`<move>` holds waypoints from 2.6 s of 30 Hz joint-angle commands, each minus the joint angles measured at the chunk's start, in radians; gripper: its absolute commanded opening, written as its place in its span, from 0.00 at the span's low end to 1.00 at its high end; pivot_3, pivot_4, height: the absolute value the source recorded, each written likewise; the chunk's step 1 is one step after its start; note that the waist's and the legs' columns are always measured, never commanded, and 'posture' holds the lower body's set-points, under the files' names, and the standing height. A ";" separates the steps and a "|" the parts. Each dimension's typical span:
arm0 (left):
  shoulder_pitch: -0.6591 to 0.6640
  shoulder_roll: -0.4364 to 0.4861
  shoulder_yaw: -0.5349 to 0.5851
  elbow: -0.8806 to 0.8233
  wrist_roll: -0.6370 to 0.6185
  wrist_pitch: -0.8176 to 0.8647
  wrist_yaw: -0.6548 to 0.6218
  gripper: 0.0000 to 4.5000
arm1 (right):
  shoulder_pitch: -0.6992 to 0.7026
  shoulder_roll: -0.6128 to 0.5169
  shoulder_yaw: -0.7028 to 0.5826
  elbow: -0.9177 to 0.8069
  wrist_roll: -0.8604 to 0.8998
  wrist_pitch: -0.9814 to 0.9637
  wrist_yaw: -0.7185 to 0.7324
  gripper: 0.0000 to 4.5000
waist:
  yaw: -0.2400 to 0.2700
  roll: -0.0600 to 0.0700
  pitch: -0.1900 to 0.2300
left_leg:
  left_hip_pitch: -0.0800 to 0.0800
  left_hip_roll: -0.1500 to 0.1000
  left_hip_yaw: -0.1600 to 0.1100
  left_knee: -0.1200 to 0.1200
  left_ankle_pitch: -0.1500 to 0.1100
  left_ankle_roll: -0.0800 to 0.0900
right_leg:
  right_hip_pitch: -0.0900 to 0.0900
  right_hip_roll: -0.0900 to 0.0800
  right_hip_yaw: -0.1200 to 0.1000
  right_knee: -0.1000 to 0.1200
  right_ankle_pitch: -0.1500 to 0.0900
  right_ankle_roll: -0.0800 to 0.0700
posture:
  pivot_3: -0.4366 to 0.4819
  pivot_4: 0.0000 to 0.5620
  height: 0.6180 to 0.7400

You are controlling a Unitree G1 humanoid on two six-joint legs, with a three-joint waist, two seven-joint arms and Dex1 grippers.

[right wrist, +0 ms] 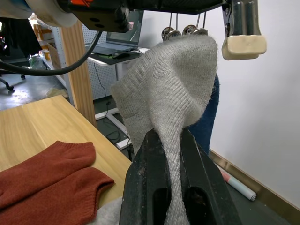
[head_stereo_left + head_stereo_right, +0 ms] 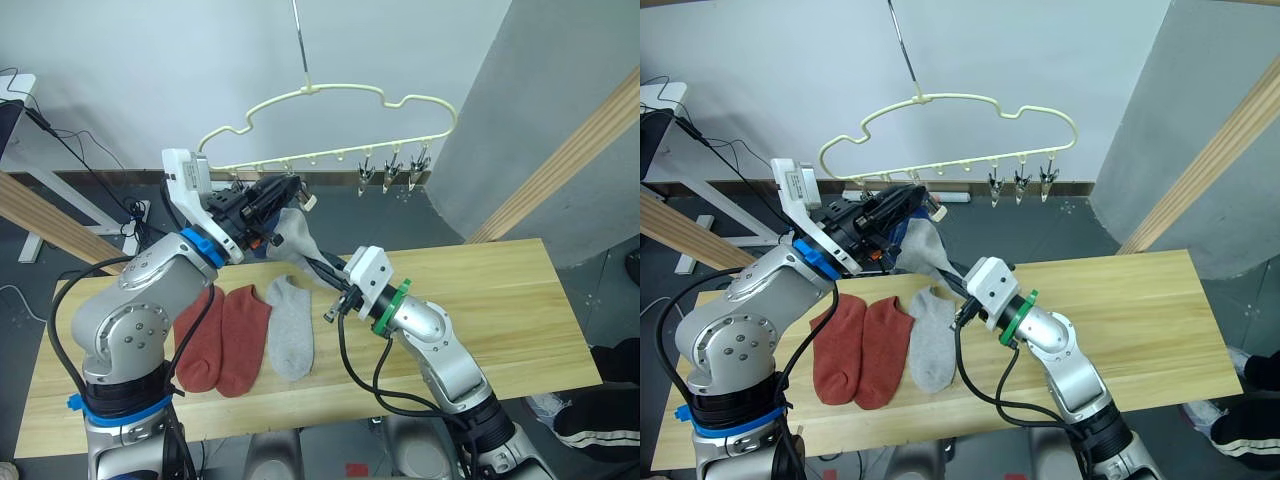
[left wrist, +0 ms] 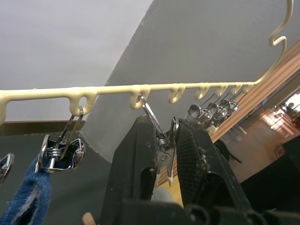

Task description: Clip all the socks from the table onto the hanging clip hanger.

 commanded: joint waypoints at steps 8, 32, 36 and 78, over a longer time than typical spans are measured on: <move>-0.010 0.009 0.009 -0.043 -0.041 -0.013 -0.001 0.11 | 0.025 0.003 -0.016 -0.041 0.025 0.008 0.001 0.00 | 0.000 0.000 0.000 | 0.000 0.000 0.000 0.000 0.000 0.000 | 0.000 0.000 0.000 0.000 0.000 0.000 | 0.38 0.57 1.00; 0.005 0.025 0.013 -0.042 -0.039 -0.020 -0.008 0.11 | 0.049 -0.053 0.008 -0.116 0.016 0.001 0.042 0.00 | 0.002 0.000 0.000 | 0.000 0.000 0.000 0.000 0.000 0.000 | 0.000 0.000 0.000 0.001 0.000 0.000 | 0.39 0.57 1.00; 0.001 0.022 0.010 -0.041 -0.039 -0.020 -0.006 0.11 | 0.047 -0.056 0.017 -0.122 0.013 -0.001 0.045 0.00 | 0.002 0.000 0.000 | 0.000 0.000 0.000 0.001 0.000 0.000 | 0.000 0.000 0.000 0.001 0.000 0.000 | 0.38 0.57 1.00; -0.002 0.029 0.011 -0.041 -0.048 -0.016 -0.008 0.11 | 0.020 -0.034 -0.018 -0.070 0.017 -0.025 0.029 0.00 | 0.003 0.000 0.000 | 0.000 0.000 0.000 0.001 0.000 0.000 | 0.000 0.000 0.000 0.001 0.000 0.000 | 0.39 0.57 1.00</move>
